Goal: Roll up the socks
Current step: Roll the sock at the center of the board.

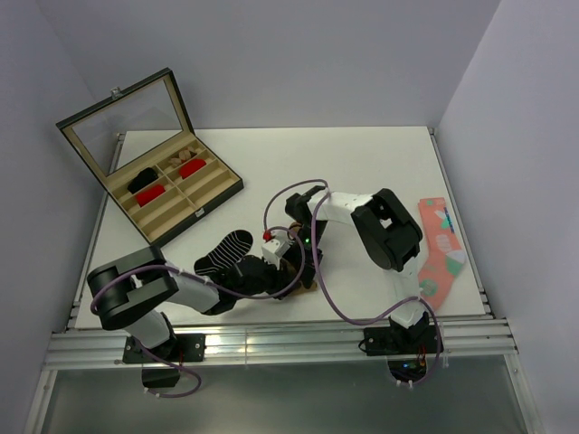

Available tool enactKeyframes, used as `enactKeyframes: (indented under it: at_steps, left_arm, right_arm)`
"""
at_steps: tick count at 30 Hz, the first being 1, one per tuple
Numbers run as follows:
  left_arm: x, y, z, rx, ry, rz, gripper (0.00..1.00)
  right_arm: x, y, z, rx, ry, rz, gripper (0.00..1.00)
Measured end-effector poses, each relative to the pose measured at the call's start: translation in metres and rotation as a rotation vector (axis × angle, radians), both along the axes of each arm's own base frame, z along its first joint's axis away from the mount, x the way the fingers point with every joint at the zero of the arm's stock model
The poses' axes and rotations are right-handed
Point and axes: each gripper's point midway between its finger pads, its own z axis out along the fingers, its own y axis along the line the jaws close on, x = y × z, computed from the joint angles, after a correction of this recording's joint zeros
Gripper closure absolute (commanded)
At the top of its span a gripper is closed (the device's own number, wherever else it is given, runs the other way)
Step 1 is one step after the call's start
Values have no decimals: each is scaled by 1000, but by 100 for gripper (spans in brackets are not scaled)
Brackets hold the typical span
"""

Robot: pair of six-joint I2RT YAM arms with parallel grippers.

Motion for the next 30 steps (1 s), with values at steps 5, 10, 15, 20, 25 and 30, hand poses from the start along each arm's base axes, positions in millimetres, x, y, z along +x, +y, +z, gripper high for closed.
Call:
enactKeyframes:
  at_steps: [5,10,15,20,25,30]
  left_arm:
    - [-5,-2,-1,-51,54,4,100]
    - [-9,-4,-2,-105,128,29,100]
    - [-15,0,-3,-133,205,59,100]
    - [-26,3,-4,-152,296,58,99]
    - [-29,9,-6,-170,382,81,100]
    - [-27,19,-8,-193,493,108,100]
  right_arm:
    - [-1,-2,1,-9,15,-24,59]
    - [2,-2,3,10,19,-54,58]
    - [24,-8,9,93,-43,-113,56]
    - [73,-28,28,210,-233,-184,56]
    - [75,-43,55,303,-415,-146,56]
    - [49,-48,63,381,-547,-45,56]
